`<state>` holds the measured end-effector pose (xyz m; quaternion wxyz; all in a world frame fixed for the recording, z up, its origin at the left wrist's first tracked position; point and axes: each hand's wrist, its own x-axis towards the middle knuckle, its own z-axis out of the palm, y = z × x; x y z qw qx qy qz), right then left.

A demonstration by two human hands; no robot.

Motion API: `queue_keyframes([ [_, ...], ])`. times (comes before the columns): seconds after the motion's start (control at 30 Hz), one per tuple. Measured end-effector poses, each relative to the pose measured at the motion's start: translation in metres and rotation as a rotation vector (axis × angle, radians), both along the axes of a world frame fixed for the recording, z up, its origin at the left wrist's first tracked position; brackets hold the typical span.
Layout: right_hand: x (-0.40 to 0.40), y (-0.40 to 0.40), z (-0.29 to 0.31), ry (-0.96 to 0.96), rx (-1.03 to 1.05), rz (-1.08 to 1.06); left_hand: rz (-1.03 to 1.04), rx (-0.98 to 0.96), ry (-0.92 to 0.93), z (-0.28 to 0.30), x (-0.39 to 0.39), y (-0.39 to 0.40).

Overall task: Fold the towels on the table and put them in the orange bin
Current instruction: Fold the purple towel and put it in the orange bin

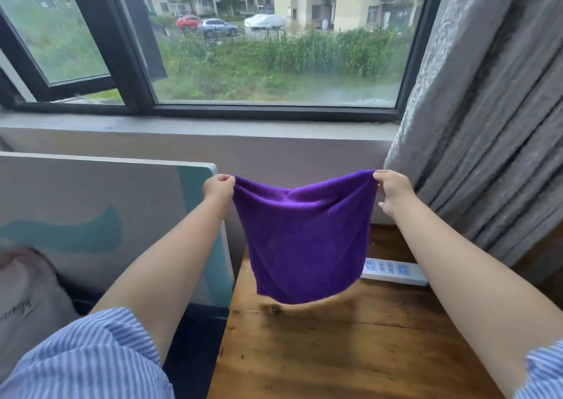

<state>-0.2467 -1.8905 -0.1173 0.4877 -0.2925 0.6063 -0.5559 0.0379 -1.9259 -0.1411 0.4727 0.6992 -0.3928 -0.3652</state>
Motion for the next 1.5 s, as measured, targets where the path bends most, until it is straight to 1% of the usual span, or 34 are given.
queue_keyframes([
  [0.13, -0.006, -0.001, 0.010, -0.079, -0.062, -0.031, 0.043, -0.122, 0.005, 0.023, 0.007, -0.010],
  [0.17, -0.008, 0.002, 0.009, -0.080, -0.059, -0.026, 0.031, -0.134, -0.020, 0.024, 0.009, -0.008],
  [0.23, -0.011, 0.014, -0.001, 0.002, -0.004, 0.004, -0.032, -0.092, -0.145, 0.018, 0.014, 0.001],
  [0.3, -0.015, 0.029, -0.018, 0.131, 0.098, 0.066, -0.136, 0.038, -0.294, 0.004, 0.014, 0.014],
  [0.4, -0.018, 0.060, -0.062, 0.349, 0.293, 0.142, -0.364, 0.342, -0.646, -0.034, 0.010, 0.048],
  [0.47, -0.016, 0.080, -0.093, 0.457, 0.413, 0.203, -0.497, 0.461, -0.788, -0.065, 0.006, 0.071],
  [0.57, -0.008, 0.113, -0.137, 0.766, 0.597, 0.421, -0.653, 0.598, -0.879, -0.114, 0.000, 0.104],
  [0.63, 0.000, 0.141, -0.168, 0.875, 0.721, 0.553, -0.737, 0.748, -0.936, -0.148, -0.003, 0.128],
  [0.73, 0.005, 0.185, -0.203, 0.946, 0.886, 0.680, -0.805, 1.029, -0.972, -0.187, 0.001, 0.165],
  [0.77, 0.005, 0.198, -0.214, 0.953, 0.943, 0.711, -0.842, 1.107, -0.958, -0.200, 0.005, 0.176],
  [0.87, 0.003, 0.230, -0.236, 0.956, 1.092, 0.776, -0.934, 1.262, -0.916, -0.228, 0.017, 0.200],
  [0.97, 0.003, 0.251, -0.253, 0.940, 1.210, 0.846, -1.006, 1.349, -0.897, -0.248, 0.032, 0.219],
  [1.03, 0.003, 0.260, -0.260, 0.947, 1.262, 0.905, -1.040, 1.358, -0.911, -0.255, 0.038, 0.230],
  [1.1, 0.003, 0.264, -0.265, 0.948, 1.307, 0.977, -1.020, 1.316, -0.886, -0.259, 0.043, 0.240],
  [1.17, 0.002, 0.263, -0.268, 0.956, 1.320, 0.983, -0.966, 1.273, -0.868, -0.263, 0.046, 0.245],
  [1.2, 0.001, 0.260, -0.269, 0.970, 1.305, 0.961, -0.929, 1.243, -0.889, -0.265, 0.046, 0.245],
  [1.3, 0.000, 0.243, -0.266, 1.022, 1.169, 0.832, -0.812, 1.112, -0.964, -0.264, 0.040, 0.237],
  [1.37, -0.001, 0.224, -0.265, 1.066, 1.055, 0.763, -0.760, 1.041, -0.982, -0.261, 0.031, 0.223],
  [1.5, 0.003, 0.174, -0.259, 1.120, 0.859, 0.701, -0.741, 0.919, -0.990, -0.248, 0.007, 0.178],
])
